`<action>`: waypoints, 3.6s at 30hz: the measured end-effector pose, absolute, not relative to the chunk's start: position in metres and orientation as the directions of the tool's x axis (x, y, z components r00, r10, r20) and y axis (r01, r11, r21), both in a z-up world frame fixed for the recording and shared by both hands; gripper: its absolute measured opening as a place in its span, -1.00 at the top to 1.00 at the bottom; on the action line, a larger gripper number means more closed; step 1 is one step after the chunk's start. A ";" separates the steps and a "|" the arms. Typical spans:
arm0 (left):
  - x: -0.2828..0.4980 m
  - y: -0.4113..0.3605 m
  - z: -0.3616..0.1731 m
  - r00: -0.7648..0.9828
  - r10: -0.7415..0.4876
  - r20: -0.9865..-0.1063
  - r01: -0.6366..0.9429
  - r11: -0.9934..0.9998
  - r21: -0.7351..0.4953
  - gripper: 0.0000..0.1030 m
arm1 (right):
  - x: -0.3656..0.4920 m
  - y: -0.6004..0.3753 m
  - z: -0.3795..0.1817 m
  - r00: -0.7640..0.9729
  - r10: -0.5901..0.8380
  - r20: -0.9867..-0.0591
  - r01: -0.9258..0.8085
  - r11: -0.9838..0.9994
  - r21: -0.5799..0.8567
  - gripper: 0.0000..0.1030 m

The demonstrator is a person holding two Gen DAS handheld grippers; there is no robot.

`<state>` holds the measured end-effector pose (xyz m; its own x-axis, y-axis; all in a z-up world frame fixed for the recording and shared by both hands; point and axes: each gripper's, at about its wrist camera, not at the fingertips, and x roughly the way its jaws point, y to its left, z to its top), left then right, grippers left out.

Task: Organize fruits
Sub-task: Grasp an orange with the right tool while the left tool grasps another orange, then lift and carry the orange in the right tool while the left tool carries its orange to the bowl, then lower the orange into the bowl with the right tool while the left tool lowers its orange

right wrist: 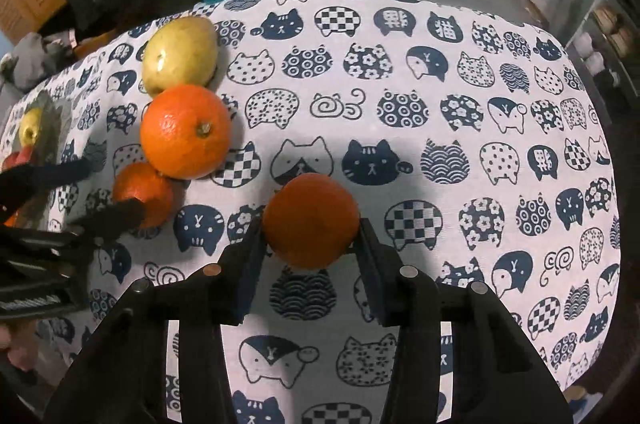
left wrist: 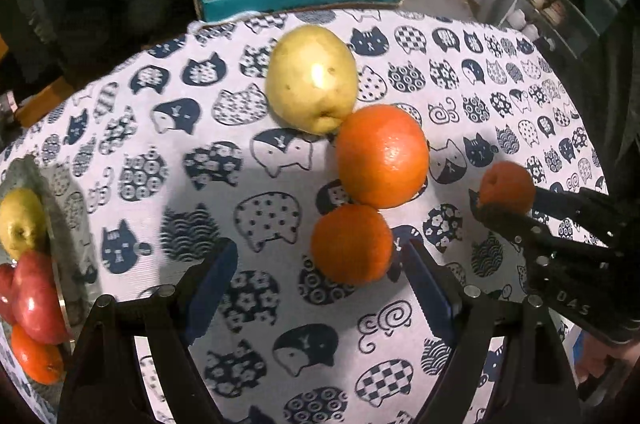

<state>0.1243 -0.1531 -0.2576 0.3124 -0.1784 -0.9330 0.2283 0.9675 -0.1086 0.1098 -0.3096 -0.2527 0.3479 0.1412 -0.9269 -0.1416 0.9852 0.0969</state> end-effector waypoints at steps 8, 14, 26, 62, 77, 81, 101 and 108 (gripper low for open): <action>0.128 -0.164 -0.268 0.293 -0.183 -0.939 0.241 0.964 -0.113 -0.52 | 0.116 -0.306 -0.251 0.351 0.156 -0.923 -0.137 0.984 0.114 0.14; 0.130 -0.169 -0.277 0.260 -0.193 -0.946 0.250 0.960 -0.127 -0.13 | 0.117 -0.306 -0.256 0.347 0.151 -0.926 -0.134 0.985 0.111 0.14; 0.118 -0.165 -0.255 0.334 -0.186 -0.924 0.274 0.957 -0.093 0.11 | 0.110 -0.304 -0.241 0.386 0.145 -0.911 -0.141 0.985 0.096 0.14; 0.057 -0.072 -0.090 0.637 -0.205 -0.743 0.181 0.977 -0.115 0.11 | 0.061 -0.235 -0.094 0.605 0.267 -0.750 -0.333 0.941 0.066 0.14; 0.035 -0.030 -0.071 0.675 -0.184 -0.714 0.130 0.983 -0.130 0.11 | 0.059 -0.193 -0.077 0.591 0.318 -0.741 -0.399 0.914 0.074 0.15; 0.034 -0.013 -0.073 0.677 -0.168 -0.717 0.099 0.986 -0.137 0.11 | 0.061 -0.177 -0.078 0.579 0.325 -0.748 -0.419 0.905 0.070 0.15; 0.029 0.067 -0.114 0.604 -0.091 -0.792 -0.045 0.988 -0.148 0.11 | 0.080 -0.079 -0.111 0.422 0.423 -0.802 -0.533 0.831 0.158 0.15; 0.030 0.086 -0.149 0.538 -0.067 -0.841 -0.087 0.987 -0.135 0.11 | 0.086 -0.043 -0.140 0.353 0.418 -0.837 -0.562 0.810 0.167 0.15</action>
